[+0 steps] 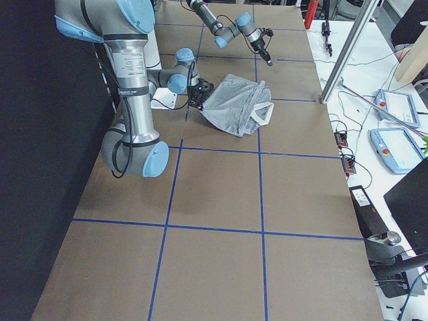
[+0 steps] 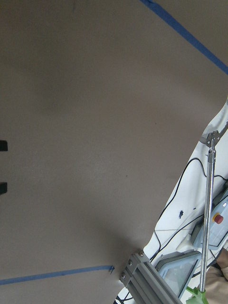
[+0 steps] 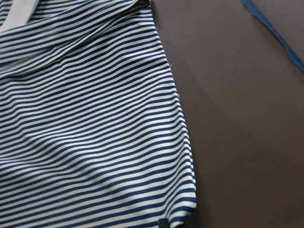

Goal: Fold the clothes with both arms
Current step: 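Drag the folded shirt toward the robot with the right gripper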

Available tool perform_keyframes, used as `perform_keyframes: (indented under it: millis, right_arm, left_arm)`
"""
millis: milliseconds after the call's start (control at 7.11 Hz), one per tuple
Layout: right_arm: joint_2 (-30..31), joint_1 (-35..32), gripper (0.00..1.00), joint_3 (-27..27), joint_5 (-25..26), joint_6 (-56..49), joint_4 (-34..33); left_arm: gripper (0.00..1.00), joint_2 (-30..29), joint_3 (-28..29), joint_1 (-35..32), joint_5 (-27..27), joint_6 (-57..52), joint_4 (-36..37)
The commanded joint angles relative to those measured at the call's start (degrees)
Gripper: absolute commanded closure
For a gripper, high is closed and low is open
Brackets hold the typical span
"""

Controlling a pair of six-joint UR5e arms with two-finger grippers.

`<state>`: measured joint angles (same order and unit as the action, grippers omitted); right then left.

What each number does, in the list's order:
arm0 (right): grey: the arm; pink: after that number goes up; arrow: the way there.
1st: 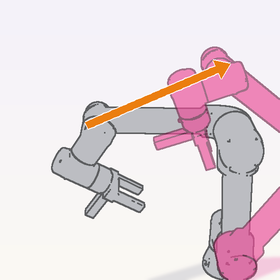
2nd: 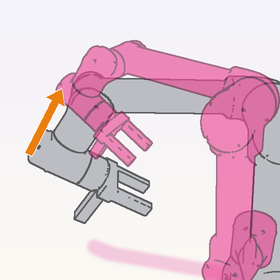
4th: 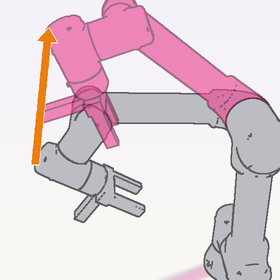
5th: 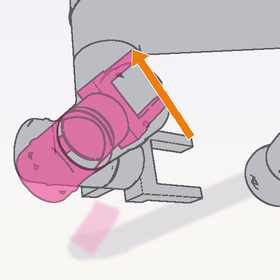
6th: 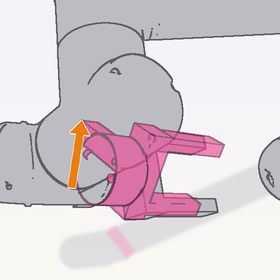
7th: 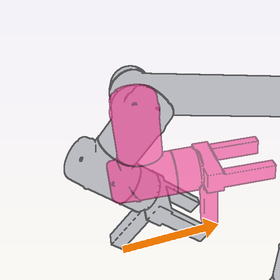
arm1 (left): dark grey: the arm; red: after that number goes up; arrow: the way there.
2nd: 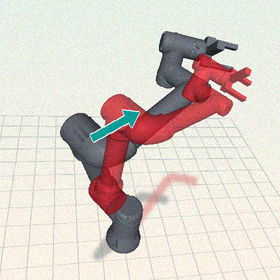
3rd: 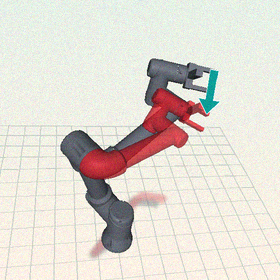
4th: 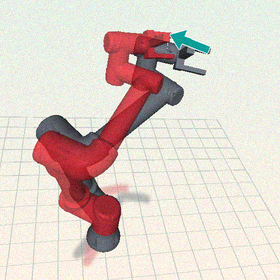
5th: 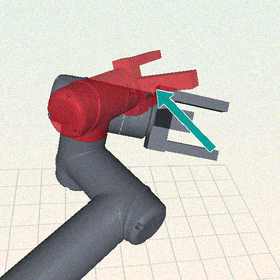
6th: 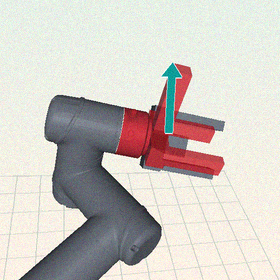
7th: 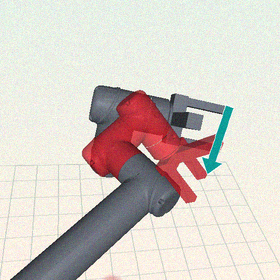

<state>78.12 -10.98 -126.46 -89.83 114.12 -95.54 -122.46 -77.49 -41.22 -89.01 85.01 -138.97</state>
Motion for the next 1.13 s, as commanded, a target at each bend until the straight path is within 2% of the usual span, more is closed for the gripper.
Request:
perform_keyframes:
  millis: [0,141,422,563,703,844,985]
  right_arm:
    - [1.51,13.29,0.78,-5.02,0.26,2.93,-10.51]
    - [2.38,16.14,0.01,-5.28,1.92,6.78,-10.54]
    - [2.04,15.47,0.00,-10.43,3.34,7.08,-10.28]
    - [1.51,11.55,0.00,-13.25,3.35,6.82,-10.19]
    - [-1.45,4.11,0.00,-14.59,2.56,6.30,-10.19]
    - [-6.18,-0.40,0.00,-13.03,2.64,4.12,-10.19]
    - [-11.10,-6.97,0.00,-8.84,2.38,-2.61,-10.28]
  left_arm:
    - [0.69,-0.32,-3.87,0.00,-1.24,0.07,-0.77]
    - [0.69,0.20,-7.03,0.35,-6.21,0.42,-0.87]
    - [0.68,4.66,-15.63,0.44,-12.29,0.42,-0.25]
    - [0.55,6.69,-18.02,0.44,-17.20,1.64,-0.16]
    - [0.05,11.41,-22.49,0.62,-17.51,4.61,1.58]
    - [0.00,14.59,-27.84,1.92,-18.21,6.21,4.29]
    - [0.00,15.06,-30.33,4.98,-18.82,7.53,8.84]
